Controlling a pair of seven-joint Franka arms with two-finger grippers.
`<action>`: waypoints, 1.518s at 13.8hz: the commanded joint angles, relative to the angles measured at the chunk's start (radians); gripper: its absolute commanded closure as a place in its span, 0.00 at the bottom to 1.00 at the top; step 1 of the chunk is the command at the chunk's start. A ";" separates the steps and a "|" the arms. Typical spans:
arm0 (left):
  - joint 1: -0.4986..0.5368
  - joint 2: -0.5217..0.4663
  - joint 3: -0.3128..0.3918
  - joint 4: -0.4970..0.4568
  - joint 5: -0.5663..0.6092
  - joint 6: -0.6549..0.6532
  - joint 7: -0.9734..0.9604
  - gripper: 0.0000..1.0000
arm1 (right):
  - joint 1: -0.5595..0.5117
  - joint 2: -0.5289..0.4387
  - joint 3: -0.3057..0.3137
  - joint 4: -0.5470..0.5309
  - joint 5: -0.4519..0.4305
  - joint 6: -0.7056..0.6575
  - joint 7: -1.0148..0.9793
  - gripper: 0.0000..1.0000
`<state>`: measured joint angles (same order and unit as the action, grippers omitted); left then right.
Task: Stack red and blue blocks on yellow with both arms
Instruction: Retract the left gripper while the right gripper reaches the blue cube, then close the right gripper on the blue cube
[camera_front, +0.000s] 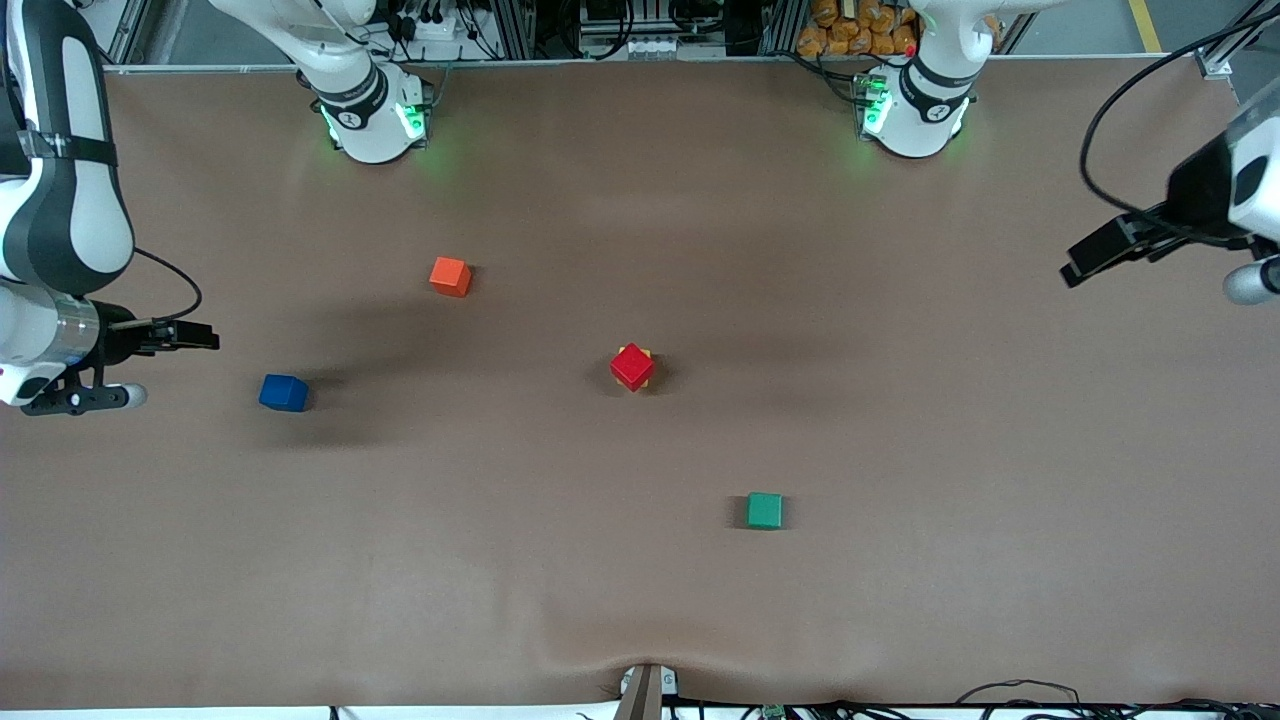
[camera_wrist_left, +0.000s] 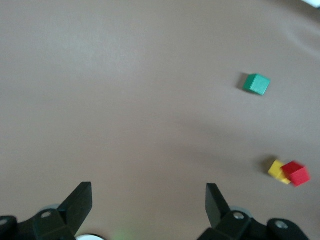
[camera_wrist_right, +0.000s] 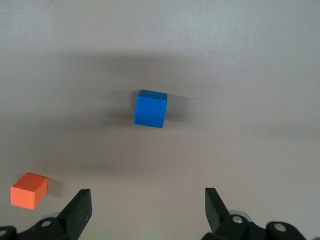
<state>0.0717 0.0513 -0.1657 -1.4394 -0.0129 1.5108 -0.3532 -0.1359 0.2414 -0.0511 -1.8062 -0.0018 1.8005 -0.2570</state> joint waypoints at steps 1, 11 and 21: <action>0.034 -0.030 -0.012 -0.036 -0.001 0.000 0.088 0.00 | -0.005 -0.010 0.007 -0.076 0.008 0.089 0.036 0.00; 0.054 -0.143 -0.011 -0.150 -0.012 -0.008 0.120 0.00 | -0.013 0.082 0.007 -0.186 0.032 0.341 0.038 0.00; 0.053 -0.139 -0.018 -0.134 0.001 -0.061 0.217 0.00 | -0.008 0.127 0.008 -0.305 0.072 0.553 0.038 0.00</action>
<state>0.1131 -0.0695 -0.1793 -1.5731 -0.0130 1.4780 -0.1537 -0.1373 0.3799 -0.0516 -2.0778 0.0556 2.3197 -0.2253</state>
